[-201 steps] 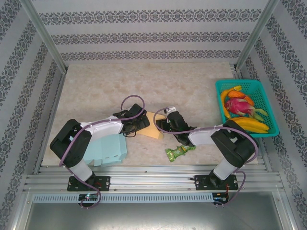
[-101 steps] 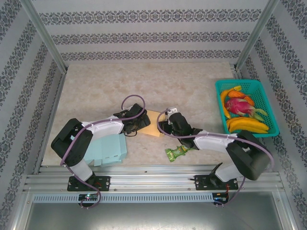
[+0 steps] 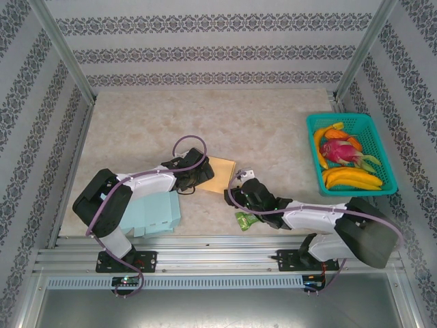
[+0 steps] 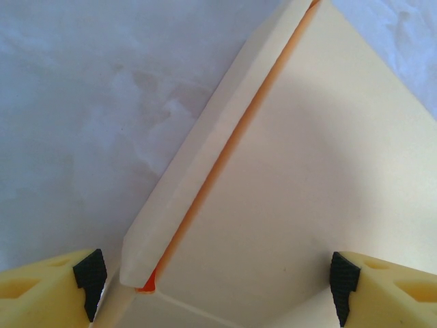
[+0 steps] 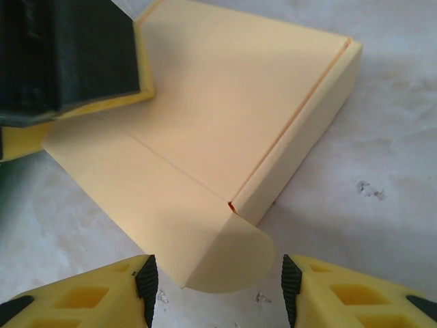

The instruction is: Fold the paper box

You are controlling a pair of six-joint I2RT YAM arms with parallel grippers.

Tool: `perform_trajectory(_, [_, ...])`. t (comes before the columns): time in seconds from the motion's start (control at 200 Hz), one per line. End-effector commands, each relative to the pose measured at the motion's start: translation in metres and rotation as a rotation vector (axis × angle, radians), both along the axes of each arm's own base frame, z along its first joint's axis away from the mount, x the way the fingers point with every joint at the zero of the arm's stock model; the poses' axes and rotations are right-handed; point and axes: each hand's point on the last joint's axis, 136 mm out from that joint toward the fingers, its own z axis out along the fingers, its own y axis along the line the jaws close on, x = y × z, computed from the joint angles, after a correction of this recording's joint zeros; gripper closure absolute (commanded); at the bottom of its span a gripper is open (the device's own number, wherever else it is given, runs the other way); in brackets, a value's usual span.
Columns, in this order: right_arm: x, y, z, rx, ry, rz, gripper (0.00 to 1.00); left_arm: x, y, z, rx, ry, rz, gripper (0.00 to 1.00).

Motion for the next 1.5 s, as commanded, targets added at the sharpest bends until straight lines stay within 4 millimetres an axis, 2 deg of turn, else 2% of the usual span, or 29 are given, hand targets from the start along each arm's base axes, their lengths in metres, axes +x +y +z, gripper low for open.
perform_trajectory(0.0, [0.002,0.011,-0.001,0.076,0.014,-0.020,0.48,-0.026,0.022,-0.032,0.100,0.106,0.013,0.14])
perform_trajectory(0.305, [0.010,0.022,-0.007,0.147,0.039,-0.054,0.51,-0.026,0.023,-0.032,0.106,0.105,0.009,0.14])
perform_trajectory(0.704, [0.008,0.033,-0.006,0.163,0.052,-0.022,0.55,-0.026,0.023,-0.033,0.109,0.101,0.005,0.15])
perform_trajectory(0.999, [0.000,0.047,0.006,0.196,0.057,0.033,0.55,-0.025,0.023,-0.032,0.114,0.101,0.004,0.15])
perform_trajectory(1.064, [-0.001,0.048,0.007,0.179,0.048,0.036,0.58,-0.025,0.023,-0.032,0.116,0.100,0.005,0.15])
perform_trajectory(1.294, [-0.003,0.051,0.011,0.172,0.035,0.052,0.58,-0.025,0.023,-0.033,0.118,0.103,0.006,0.15])
perform_trajectory(1.494, [0.000,0.042,0.005,0.083,-0.001,0.032,0.58,-0.025,0.023,-0.034,0.119,0.105,0.007,0.15])
